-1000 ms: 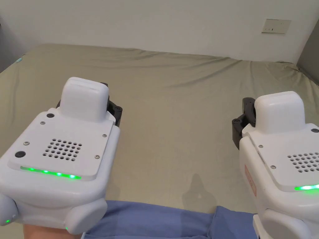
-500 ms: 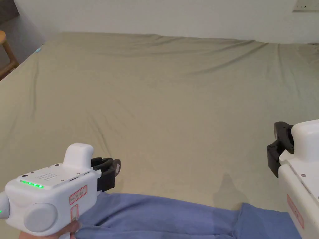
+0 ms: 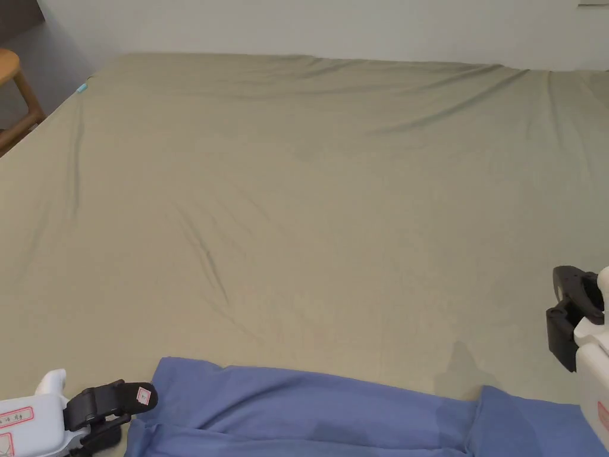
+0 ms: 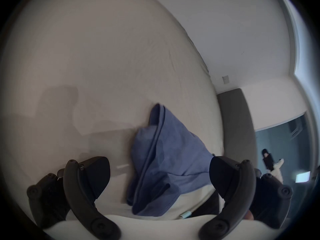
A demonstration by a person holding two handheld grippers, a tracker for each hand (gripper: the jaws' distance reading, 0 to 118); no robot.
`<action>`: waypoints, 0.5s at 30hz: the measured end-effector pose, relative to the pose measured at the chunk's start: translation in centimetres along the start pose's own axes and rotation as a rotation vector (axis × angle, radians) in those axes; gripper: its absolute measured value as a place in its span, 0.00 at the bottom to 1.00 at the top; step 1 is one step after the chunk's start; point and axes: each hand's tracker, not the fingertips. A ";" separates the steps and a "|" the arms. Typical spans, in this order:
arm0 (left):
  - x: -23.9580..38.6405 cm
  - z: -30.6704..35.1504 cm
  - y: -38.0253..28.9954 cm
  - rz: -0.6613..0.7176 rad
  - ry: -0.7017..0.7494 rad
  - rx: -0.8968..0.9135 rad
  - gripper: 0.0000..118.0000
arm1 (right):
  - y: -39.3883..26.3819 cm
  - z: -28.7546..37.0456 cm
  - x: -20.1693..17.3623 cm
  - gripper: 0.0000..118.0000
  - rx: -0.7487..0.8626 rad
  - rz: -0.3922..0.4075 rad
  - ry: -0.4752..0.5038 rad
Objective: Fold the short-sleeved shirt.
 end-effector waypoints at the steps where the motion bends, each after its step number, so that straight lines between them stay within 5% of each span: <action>1: -0.4 -0.6 -0.3 0.023 -0.049 -0.007 0.96 | 0.0 0.1 -0.2 0.01 -0.002 0.005 0.004; 7: 1.7 -3.5 -1.8 0.150 -0.300 0.011 0.94 | 0.4 0.4 -0.8 0.01 -0.004 0.018 0.025; 8: 1.7 -4.3 -2.2 0.189 -0.293 -0.012 0.85 | 0.5 0.5 -0.9 0.01 -0.003 0.018 0.029; 9: 1.9 -5.1 -2.7 0.187 -0.216 -0.027 0.62 | 0.5 0.5 -0.9 0.01 -0.001 0.019 0.032; 10: 2.3 -6.3 -3.2 0.127 -0.073 -0.051 0.20 | 0.6 0.5 -1.0 0.01 0.002 0.022 0.033; 11: 2.4 -7.1 -3.6 0.040 0.015 -0.063 0.07 | 0.8 0.6 -1.1 0.01 0.003 0.025 0.035; 12: 2.2 -6.5 -3.8 0.062 -0.128 0.004 0.07 | 0.8 0.6 -1.1 0.01 0.005 0.026 0.037; 15: 4.0 -6.0 -3.7 0.042 -0.058 0.011 0.07 | 0.9 0.7 -0.8 0.01 0.007 0.029 0.036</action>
